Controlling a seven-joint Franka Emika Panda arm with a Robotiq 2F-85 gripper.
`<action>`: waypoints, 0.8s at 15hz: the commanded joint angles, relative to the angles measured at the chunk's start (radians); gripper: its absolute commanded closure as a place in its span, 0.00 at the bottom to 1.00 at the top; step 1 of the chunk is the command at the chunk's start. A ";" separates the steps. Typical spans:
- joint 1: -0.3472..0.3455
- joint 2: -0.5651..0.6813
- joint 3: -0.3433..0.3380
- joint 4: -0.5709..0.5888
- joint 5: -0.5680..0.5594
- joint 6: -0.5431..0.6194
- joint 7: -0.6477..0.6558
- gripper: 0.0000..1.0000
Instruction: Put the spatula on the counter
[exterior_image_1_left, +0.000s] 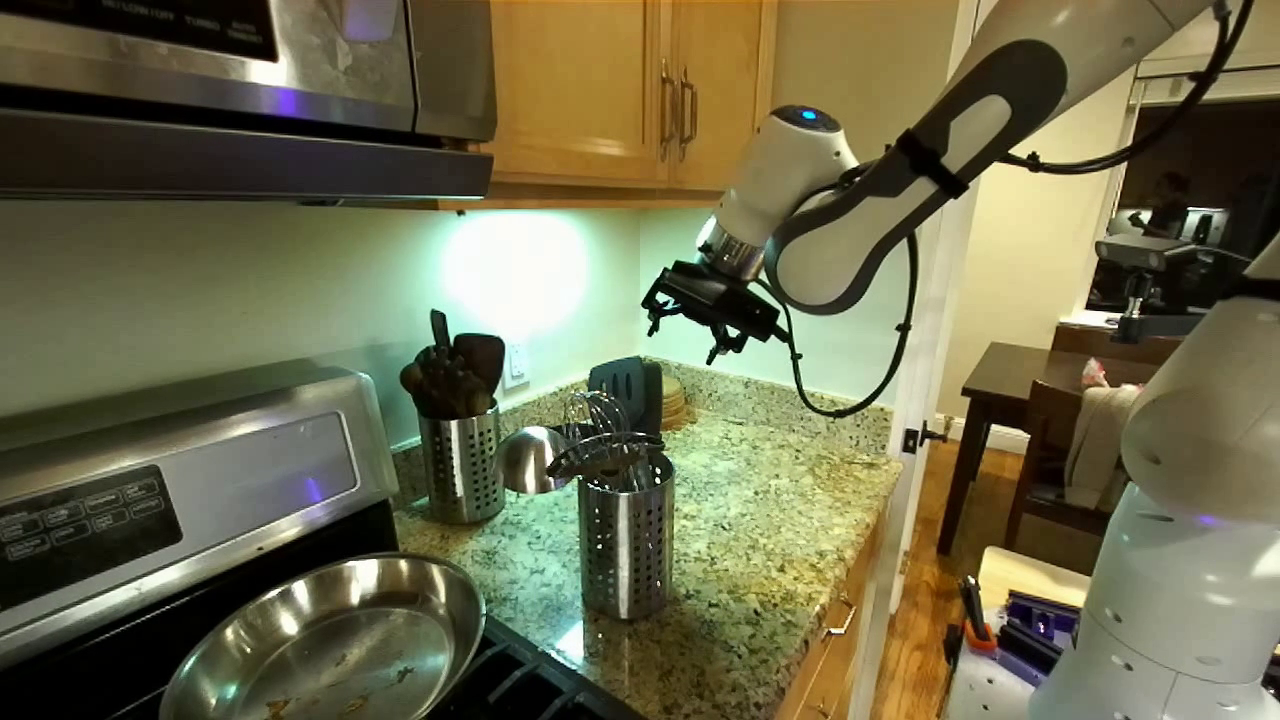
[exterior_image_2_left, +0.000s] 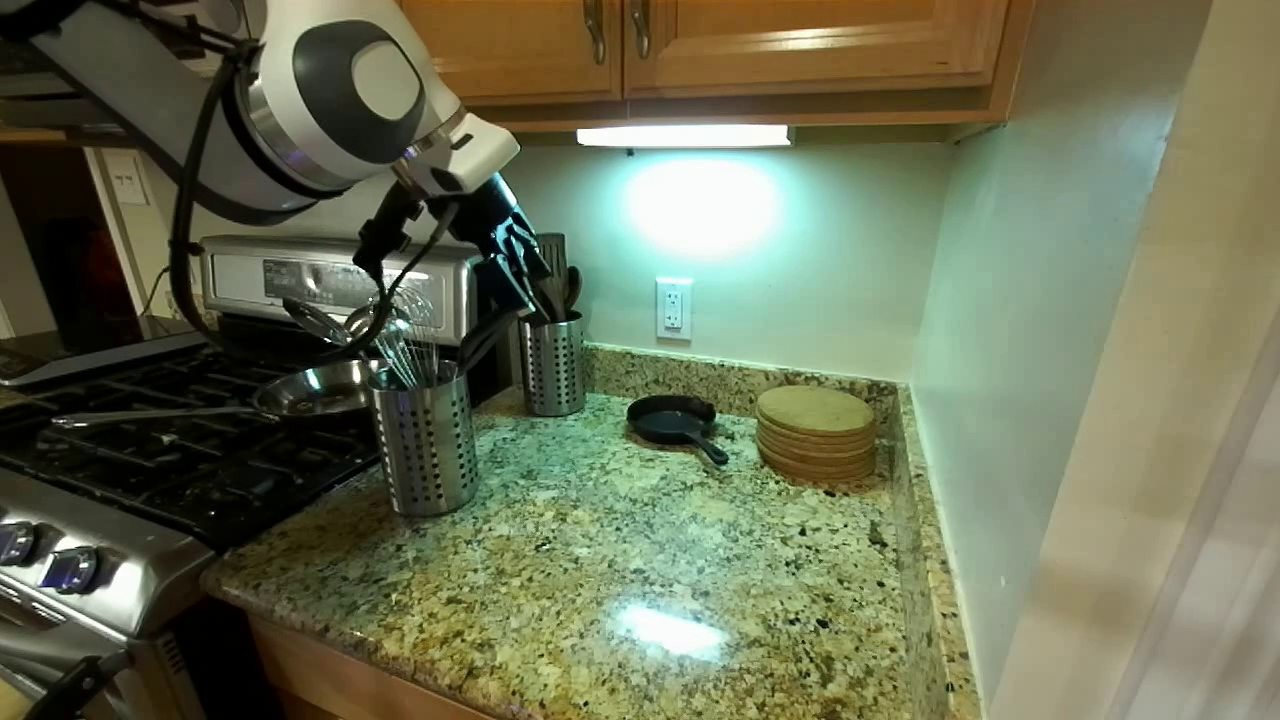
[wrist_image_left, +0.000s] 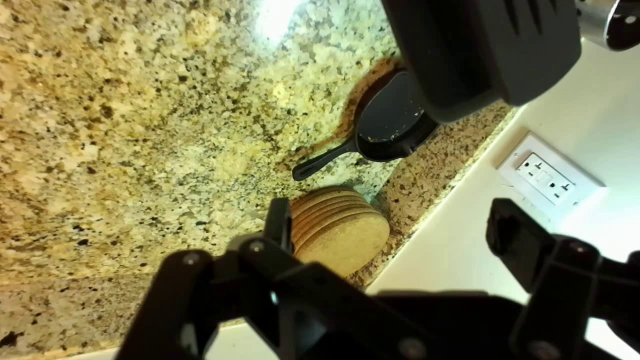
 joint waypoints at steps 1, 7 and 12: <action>0.015 0.030 -0.056 -0.028 -0.003 0.145 -0.096 0.00; 0.080 0.094 -0.125 -0.032 0.026 0.238 -0.228 0.00; 0.161 0.116 -0.174 -0.042 0.054 0.236 -0.298 0.00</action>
